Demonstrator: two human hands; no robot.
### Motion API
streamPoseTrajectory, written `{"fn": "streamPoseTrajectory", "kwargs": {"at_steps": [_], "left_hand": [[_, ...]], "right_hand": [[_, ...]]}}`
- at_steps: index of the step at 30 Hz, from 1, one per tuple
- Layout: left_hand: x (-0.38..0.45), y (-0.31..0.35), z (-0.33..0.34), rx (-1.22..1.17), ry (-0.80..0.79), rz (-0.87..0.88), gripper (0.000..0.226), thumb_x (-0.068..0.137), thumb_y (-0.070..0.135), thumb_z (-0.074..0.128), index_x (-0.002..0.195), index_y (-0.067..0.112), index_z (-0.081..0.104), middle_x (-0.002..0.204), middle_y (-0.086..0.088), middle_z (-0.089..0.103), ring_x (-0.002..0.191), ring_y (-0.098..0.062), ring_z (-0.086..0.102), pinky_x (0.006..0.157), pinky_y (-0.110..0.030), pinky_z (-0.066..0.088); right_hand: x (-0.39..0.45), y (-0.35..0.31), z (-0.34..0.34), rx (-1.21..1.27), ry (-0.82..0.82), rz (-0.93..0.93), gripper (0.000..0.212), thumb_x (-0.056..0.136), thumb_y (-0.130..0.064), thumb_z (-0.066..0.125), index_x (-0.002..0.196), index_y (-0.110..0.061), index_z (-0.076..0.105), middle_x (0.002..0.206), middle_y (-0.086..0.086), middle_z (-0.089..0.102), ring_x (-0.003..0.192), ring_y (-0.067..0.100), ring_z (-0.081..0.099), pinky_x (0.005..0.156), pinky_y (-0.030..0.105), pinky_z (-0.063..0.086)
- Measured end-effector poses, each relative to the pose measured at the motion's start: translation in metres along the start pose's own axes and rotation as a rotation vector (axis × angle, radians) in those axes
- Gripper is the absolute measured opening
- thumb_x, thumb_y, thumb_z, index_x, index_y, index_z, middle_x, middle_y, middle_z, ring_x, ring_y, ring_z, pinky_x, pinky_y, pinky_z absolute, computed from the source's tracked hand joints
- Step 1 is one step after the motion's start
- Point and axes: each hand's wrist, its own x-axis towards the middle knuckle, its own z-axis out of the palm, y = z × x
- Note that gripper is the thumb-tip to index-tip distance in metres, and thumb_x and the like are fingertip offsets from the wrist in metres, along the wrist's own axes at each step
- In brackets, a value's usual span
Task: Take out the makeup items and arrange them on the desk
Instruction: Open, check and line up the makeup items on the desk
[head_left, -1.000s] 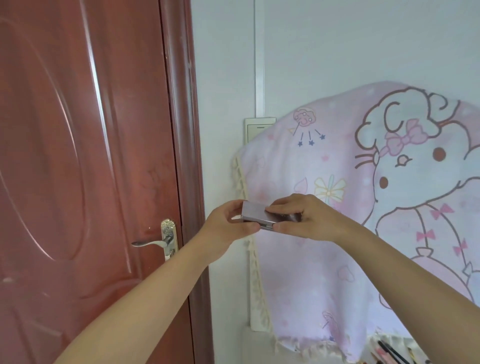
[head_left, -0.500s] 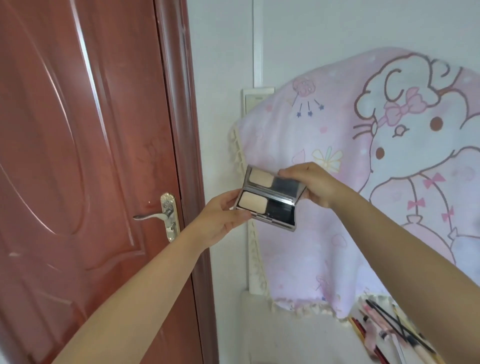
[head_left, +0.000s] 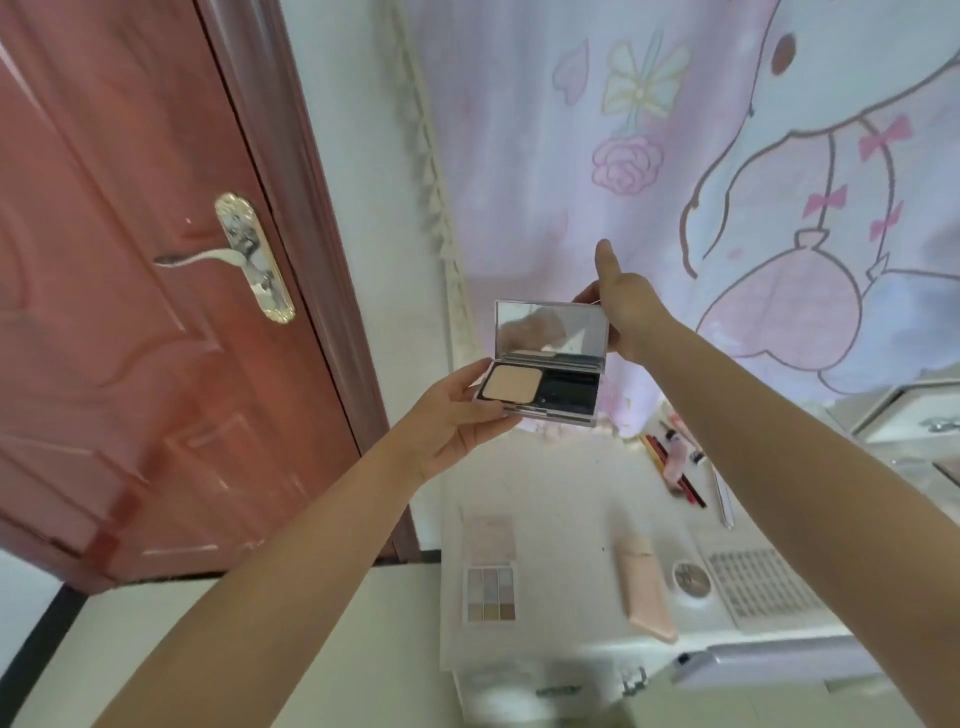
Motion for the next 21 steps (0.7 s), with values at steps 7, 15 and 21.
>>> {"fn": "streamPoseTrajectory", "kwargs": {"at_steps": [7,15,21], "left_hand": [[0.015,-0.056,0.004,-0.079,0.022,-0.163,0.054,0.083,-0.026,0.034,0.119,0.011,0.050,0.090,-0.003,0.069,0.073,-0.014,0.070,0.068,-0.025,0.059],[0.031,-0.120,0.004,-0.005,0.134,-0.327,0.063,0.083,-0.027,0.037,0.139,0.002,0.033,0.098,-0.010,0.054,0.085,-0.022,0.059,0.075,-0.030,0.056],[0.041,-0.131,0.005,-0.125,0.306,-0.360,0.057,0.083,-0.026,0.037,0.130,0.007,0.039,0.093,-0.011,0.054,0.082,-0.022,0.057,0.090,-0.039,0.045]], "right_hand": [[0.001,0.064,-0.011,0.080,-0.031,0.164,0.057,0.095,-0.050,0.026,0.066,-0.011,0.055,0.073,0.008,0.055,0.065,0.021,0.053,0.060,0.028,0.042],[-0.034,0.141,0.008,-0.762,-0.523,-0.139,0.035,0.096,-0.029,0.039,0.120,-0.014,0.059,0.125,0.004,0.059,0.118,0.020,0.051,0.092,0.022,0.035],[-0.030,0.161,-0.018,-0.762,-0.545,-0.099,0.055,0.083,-0.026,0.065,0.133,-0.019,0.044,0.142,-0.005,0.041,0.131,0.009,0.036,0.091,0.007,0.020]]}}
